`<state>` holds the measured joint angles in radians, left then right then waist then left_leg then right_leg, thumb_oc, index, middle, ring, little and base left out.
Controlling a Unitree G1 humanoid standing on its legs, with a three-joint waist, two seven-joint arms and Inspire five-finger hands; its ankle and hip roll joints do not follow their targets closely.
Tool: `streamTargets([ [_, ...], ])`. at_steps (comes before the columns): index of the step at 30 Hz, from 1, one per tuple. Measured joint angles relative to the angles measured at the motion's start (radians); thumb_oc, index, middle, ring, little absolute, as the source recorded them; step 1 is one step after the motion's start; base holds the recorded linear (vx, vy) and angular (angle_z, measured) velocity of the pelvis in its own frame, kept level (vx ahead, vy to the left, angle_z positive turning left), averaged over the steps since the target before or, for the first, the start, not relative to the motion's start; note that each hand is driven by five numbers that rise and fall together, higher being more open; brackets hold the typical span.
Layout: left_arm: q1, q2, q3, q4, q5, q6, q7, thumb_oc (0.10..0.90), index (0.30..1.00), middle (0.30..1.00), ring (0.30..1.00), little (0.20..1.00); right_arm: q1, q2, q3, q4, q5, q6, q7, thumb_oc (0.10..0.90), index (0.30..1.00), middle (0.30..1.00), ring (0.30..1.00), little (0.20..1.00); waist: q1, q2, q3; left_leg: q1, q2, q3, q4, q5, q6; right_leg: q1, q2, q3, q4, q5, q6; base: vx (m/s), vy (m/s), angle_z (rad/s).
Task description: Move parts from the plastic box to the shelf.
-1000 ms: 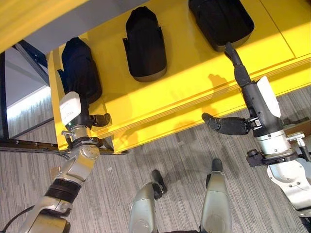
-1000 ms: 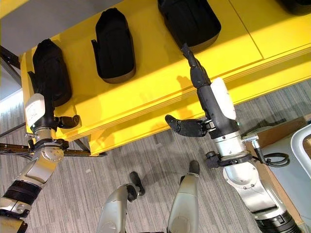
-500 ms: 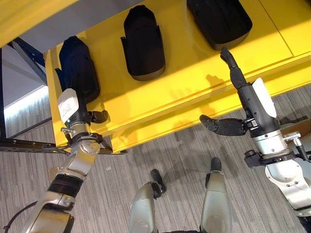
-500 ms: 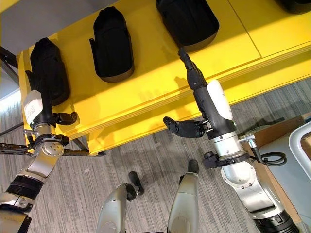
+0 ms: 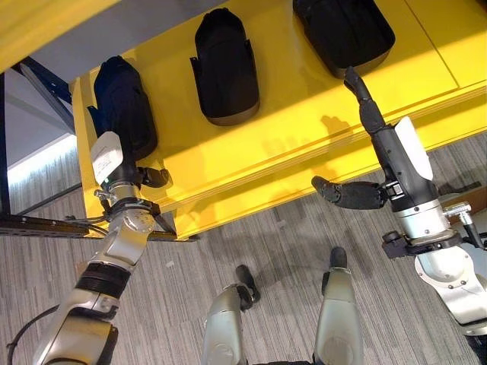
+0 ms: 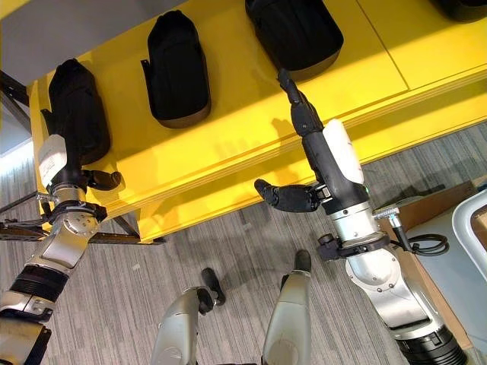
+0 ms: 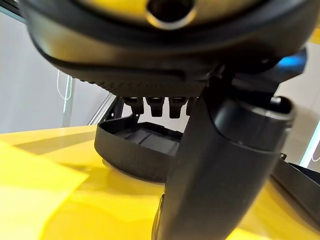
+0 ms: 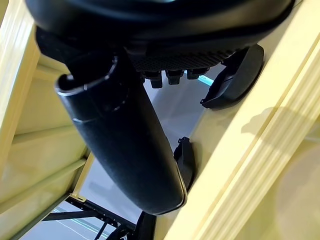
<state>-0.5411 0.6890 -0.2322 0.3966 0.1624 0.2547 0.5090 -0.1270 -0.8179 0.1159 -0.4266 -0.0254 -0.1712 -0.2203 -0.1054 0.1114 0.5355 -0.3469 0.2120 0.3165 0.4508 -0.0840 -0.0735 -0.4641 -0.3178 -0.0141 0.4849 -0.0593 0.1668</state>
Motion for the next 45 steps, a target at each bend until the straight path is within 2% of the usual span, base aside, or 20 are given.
streamTargets([
  [10,0.004,0.010,0.005,-0.014,-0.001,0.000,-0.025,0.900,1.000,1.000,1.000,1.000,0.000,0.001,0.001,0.000,0.000,0.003,0.003,0.900,1.000,1.000,1.000,1.000,0.002,0.003,-0.002,0.000,0.002,0.003,-0.001,-0.001,0.000,0.001,-0.001,-0.005,-0.007,0.002,0.000,0.00,0.000,0.00],
  [15,0.030,0.042,0.003,-0.058,-0.003,0.007,-0.095,0.900,1.000,1.000,1.000,1.000,0.001,0.001,0.001,0.000,0.000,0.003,0.003,0.900,1.000,1.000,1.000,1.000,0.002,0.003,-0.002,0.000,0.001,0.004,-0.001,-0.004,-0.002,0.001,-0.001,-0.005,-0.008,0.006,-0.001,0.00,0.000,0.00],
  [22,0.084,0.042,-0.004,-0.095,-0.041,0.007,-0.160,0.900,1.000,1.000,1.000,1.000,0.000,0.000,0.000,0.000,0.000,0.003,0.003,0.900,1.000,1.000,1.000,1.000,0.003,0.003,-0.002,-0.002,0.000,0.005,-0.001,-0.005,-0.002,-0.002,-0.002,-0.005,-0.009,0.006,-0.001,0.00,0.000,0.00],
  [27,0.097,0.044,0.005,-0.142,-0.039,0.029,-0.159,0.900,1.000,1.000,1.000,1.000,0.002,-0.002,-0.009,0.001,0.001,0.002,0.003,0.900,1.000,1.000,1.000,1.000,0.003,0.004,-0.002,-0.019,-0.004,0.007,-0.001,-0.005,-0.001,-0.019,-0.009,-0.005,-0.010,0.010,0.000,0.00,0.000,0.00],
  [45,0.099,0.045,0.006,-0.162,-0.038,0.032,-0.159,0.900,1.000,1.000,1.000,1.000,0.004,-0.002,-0.010,0.001,0.008,0.002,-0.004,0.900,1.000,1.000,1.000,1.000,0.012,0.004,-0.002,-0.022,-0.004,0.006,0.000,-0.008,-0.001,-0.021,-0.008,-0.007,-0.011,0.011,0.001,0.00,0.000,0.00],
])
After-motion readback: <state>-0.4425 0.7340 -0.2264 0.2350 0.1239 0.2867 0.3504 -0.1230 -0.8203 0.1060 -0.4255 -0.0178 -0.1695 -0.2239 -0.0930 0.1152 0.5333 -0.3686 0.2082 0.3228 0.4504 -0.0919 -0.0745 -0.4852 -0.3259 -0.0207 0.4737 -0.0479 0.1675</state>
